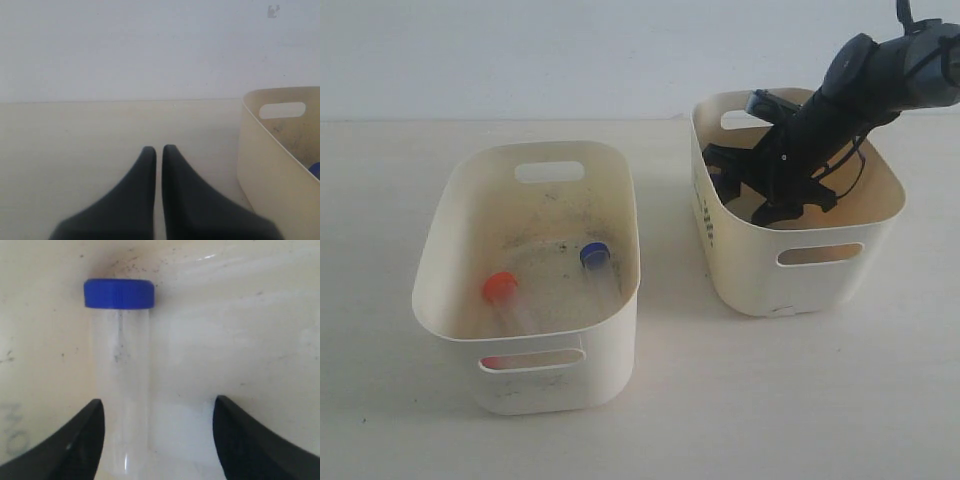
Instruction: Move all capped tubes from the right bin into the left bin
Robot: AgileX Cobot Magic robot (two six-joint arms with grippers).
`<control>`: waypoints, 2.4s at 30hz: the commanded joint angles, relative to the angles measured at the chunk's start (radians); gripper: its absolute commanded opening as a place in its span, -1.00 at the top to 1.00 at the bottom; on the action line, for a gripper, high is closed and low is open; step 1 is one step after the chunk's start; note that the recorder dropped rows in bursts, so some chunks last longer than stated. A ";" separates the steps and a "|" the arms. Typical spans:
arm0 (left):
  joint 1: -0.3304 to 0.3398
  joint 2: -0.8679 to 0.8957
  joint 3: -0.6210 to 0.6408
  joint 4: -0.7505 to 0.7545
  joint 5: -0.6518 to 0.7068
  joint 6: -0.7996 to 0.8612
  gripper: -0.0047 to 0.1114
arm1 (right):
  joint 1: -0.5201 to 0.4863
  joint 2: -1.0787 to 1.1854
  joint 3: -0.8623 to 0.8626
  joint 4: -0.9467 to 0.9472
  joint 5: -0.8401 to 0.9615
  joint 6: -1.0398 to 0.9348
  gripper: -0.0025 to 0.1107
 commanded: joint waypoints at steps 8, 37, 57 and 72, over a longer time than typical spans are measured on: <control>-0.001 0.004 -0.004 -0.002 -0.010 -0.004 0.85 | 0.000 0.044 -0.004 -0.042 0.004 0.023 -0.11; -0.001 0.004 -0.004 -0.002 -0.010 -0.004 0.85 | 0.000 -0.034 -0.004 -0.042 -0.023 0.017 0.96; -0.001 0.004 -0.004 -0.002 -0.010 -0.004 0.85 | 0.000 -0.056 -0.004 0.043 0.046 -0.057 -0.09; -0.001 0.004 -0.004 -0.002 -0.010 -0.004 0.85 | 0.000 -0.056 -0.004 0.043 0.045 -0.057 -0.09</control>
